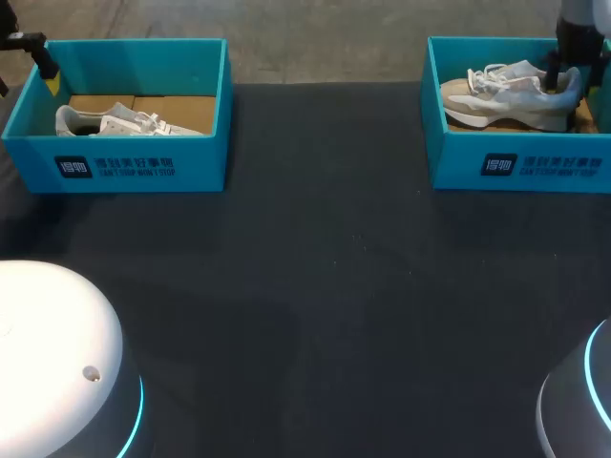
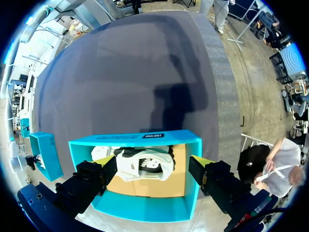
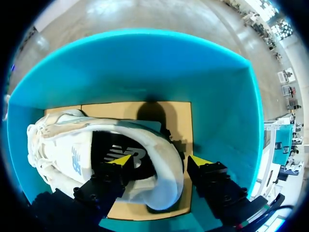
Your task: Take the shoe out of the shoebox, open the shoe tongue, remove and reinsert the insole, then place the shoe into the shoebox
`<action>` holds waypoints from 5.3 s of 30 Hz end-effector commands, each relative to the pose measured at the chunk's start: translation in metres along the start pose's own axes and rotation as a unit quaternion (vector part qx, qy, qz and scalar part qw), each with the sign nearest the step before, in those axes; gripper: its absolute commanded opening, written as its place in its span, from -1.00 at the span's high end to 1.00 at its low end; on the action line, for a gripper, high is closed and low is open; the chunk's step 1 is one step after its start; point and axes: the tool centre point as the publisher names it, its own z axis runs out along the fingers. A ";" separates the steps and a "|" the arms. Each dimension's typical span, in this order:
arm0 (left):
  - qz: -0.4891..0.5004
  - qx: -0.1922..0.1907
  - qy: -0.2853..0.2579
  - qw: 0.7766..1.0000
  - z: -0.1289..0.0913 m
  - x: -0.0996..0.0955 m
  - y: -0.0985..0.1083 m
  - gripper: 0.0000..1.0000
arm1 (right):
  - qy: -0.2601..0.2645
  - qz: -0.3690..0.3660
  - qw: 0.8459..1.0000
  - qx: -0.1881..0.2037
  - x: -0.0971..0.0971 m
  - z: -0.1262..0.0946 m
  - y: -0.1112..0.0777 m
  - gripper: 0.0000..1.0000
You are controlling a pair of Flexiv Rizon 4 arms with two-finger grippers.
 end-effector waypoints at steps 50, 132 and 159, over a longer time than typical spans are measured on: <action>0.001 -0.001 0.001 1.000 0.000 0.000 -0.001 -1.00 | 0.015 0.015 0.999 0.038 0.003 0.026 0.000 1.00; 0.001 -0.001 0.001 1.000 0.000 0.000 -0.001 -1.00 | -0.024 0.038 0.999 -0.007 -0.023 -0.030 -0.009 1.00; 0.001 -0.001 0.001 1.000 0.000 0.000 -0.001 -1.00 | -0.048 0.048 0.998 0.001 -0.062 -0.033 0.006 1.00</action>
